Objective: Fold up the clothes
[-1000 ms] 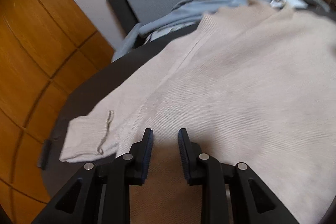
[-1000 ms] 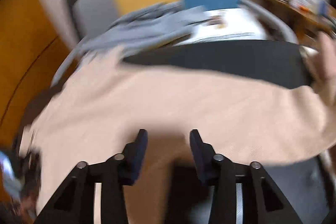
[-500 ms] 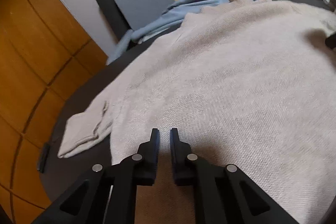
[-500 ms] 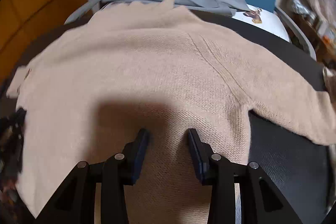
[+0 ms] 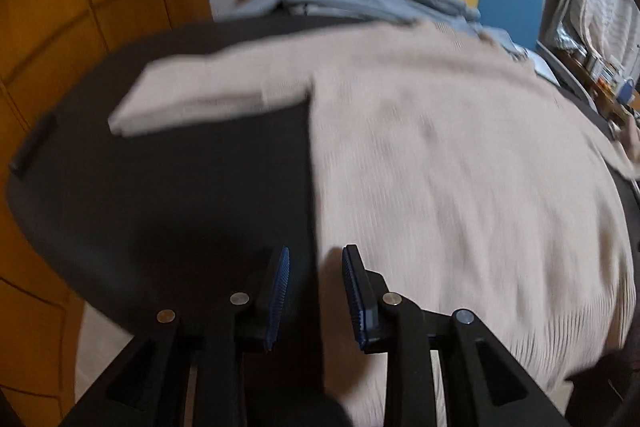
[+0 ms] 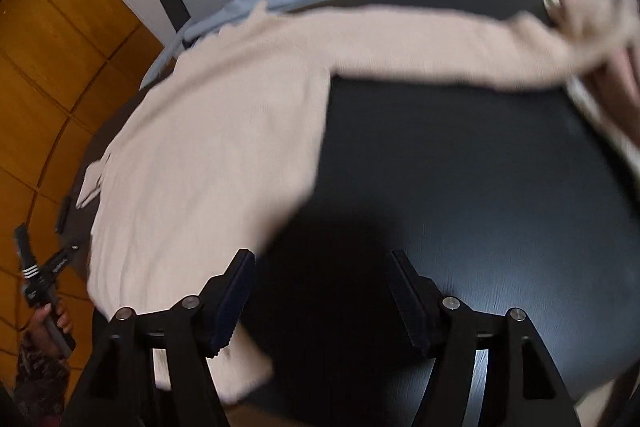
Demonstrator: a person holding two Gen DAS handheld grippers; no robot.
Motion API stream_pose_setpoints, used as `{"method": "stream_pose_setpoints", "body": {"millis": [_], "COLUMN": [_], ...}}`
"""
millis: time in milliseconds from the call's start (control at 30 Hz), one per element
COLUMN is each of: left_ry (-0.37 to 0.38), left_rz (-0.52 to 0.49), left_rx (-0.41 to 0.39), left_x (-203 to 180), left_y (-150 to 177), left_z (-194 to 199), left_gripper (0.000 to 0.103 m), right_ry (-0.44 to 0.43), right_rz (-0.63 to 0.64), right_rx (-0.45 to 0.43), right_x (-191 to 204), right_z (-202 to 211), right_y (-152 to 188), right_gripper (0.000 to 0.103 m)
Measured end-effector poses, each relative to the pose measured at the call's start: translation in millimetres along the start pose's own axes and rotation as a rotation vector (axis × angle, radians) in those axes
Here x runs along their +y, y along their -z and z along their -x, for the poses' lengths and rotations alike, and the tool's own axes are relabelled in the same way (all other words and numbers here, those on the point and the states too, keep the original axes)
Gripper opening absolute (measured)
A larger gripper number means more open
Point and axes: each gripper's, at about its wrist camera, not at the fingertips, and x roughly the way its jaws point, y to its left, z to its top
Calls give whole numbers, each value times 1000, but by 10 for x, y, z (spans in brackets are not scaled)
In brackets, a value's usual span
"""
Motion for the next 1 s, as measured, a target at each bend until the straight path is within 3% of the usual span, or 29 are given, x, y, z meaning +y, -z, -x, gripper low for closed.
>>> {"method": "stream_pose_setpoints", "body": {"millis": [67,200,267,333,367,400,433,500,700,833,1000], "left_ry": [16,109,141,128,119,109,89,70,133,160,151], "left_rz": [3,30,27,10,4,-2,-11,-20,-2,1,-42], "left_rx": [-42,-40,-39,-57,-66,-74,-73,-67,-21,0,0], "left_x": [-46,-118,-119,-164,-186,-210,-241,-273,-186,-143,-169], "left_y": [137,246,247,281,293,301,279,257,286,292,297], "left_z": [74,124,120,136,137,137,120,108,149,167,176], "left_gripper": [27,28,30,31,31,32,31,30,16,16,16], "right_ry": [-23,-31,10,122,149,165,161,152,91,93,69], "right_rz": [31,185,268,386,428,459,470,461,353,275,204], "right_rx": [12,22,35,29,24,18,17,33,83,130,193], "right_x": [138,593,809,1022,1095,1156,1199,1238,1032,763,505], "right_z": [-63,-146,-251,-337,-353,-361,-358,-356,-58,200,196], "right_y": [165,357,417,505,537,565,579,575,601,731,950], "right_gripper": [70,69,69,62,55,41,34,9,9,9,12]}}
